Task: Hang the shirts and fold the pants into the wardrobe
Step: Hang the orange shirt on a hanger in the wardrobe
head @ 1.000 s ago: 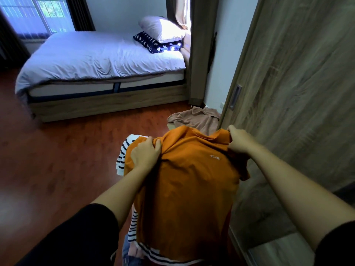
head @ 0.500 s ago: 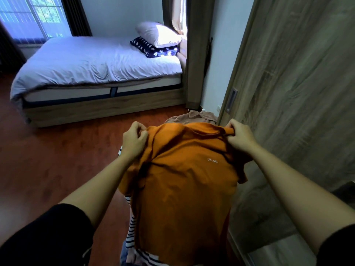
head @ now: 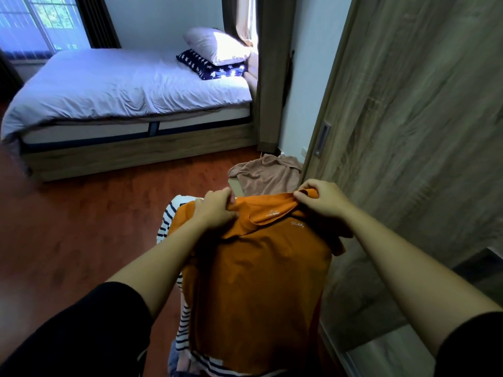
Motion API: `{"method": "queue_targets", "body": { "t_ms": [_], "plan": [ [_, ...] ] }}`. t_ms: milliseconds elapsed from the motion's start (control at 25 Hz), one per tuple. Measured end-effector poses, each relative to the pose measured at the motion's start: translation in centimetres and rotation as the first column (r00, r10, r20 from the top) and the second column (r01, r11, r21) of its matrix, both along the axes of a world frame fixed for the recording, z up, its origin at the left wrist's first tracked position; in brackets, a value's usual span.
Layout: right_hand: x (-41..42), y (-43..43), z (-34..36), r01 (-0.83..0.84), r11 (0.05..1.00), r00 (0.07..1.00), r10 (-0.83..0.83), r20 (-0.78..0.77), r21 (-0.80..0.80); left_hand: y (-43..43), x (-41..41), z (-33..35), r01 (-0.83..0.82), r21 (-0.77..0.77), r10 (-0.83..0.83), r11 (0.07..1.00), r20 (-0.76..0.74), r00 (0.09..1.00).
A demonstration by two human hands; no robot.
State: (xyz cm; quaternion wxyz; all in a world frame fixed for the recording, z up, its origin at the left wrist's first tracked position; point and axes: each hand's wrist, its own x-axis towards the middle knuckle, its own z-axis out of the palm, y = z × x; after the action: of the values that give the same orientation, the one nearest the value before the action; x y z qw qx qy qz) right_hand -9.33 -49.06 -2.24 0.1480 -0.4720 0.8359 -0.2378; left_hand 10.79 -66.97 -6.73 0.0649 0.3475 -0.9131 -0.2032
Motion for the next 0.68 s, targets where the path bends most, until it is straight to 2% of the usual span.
{"method": "queue_targets", "body": {
  "t_ms": [40, 120, 240, 360, 440, 520, 600, 680],
  "plan": [
    [0.0, 0.1, 0.2, 0.014, 1.000, 1.000, -0.014, -0.013, -0.017, -0.1, -0.1, 0.2, -0.020, 0.098, 0.032, 0.995, -0.121, 0.992],
    [0.0, 0.3, 0.6, 0.061, 0.996, 0.996, -0.065, -0.059, -0.068, -0.4, 0.1, 1.0, -0.040, 0.194, 0.109, 0.980, -0.360, 0.926],
    [0.4, 1.5, 2.7, 0.168, 0.970, 0.976, -0.189, -0.109, -0.176, -0.9, 1.0, 4.3, -0.081, 0.212, 0.193, 0.974, -0.589, 0.785],
    [1.3, 3.8, 6.0, 0.130, 0.961, 0.973, -0.170, -0.154, -0.242, -1.1, 1.4, 8.4, -0.035, 0.198, 0.155, 0.980, -0.633, 0.758],
    [1.9, 5.6, 8.3, 0.060, 0.963, 0.976, -0.111, -0.188, -0.262, -0.1, 1.3, 10.9, -0.001, 0.068, 0.043, 0.998, -0.625, 0.779],
    [2.5, 7.4, 10.2, 0.033, 0.977, 0.955, -0.093, -0.280, -0.209, 2.2, 1.3, 13.3, 0.055, -0.057, -0.078, 0.997, -0.622, 0.779],
    [3.2, 9.8, 12.0, 0.077, 0.973, 0.925, -0.151, -0.347, -0.219, 5.7, 1.5, 15.6, 0.156, -0.099, -0.183, 0.983, -0.651, 0.737],
    [4.0, 13.3, 14.3, 0.143, 0.934, 0.898, -0.262, -0.354, -0.328, 9.5, 1.3, 18.4, 0.301, -0.098, -0.282, 0.949, -0.695, 0.661]
  ]
}}
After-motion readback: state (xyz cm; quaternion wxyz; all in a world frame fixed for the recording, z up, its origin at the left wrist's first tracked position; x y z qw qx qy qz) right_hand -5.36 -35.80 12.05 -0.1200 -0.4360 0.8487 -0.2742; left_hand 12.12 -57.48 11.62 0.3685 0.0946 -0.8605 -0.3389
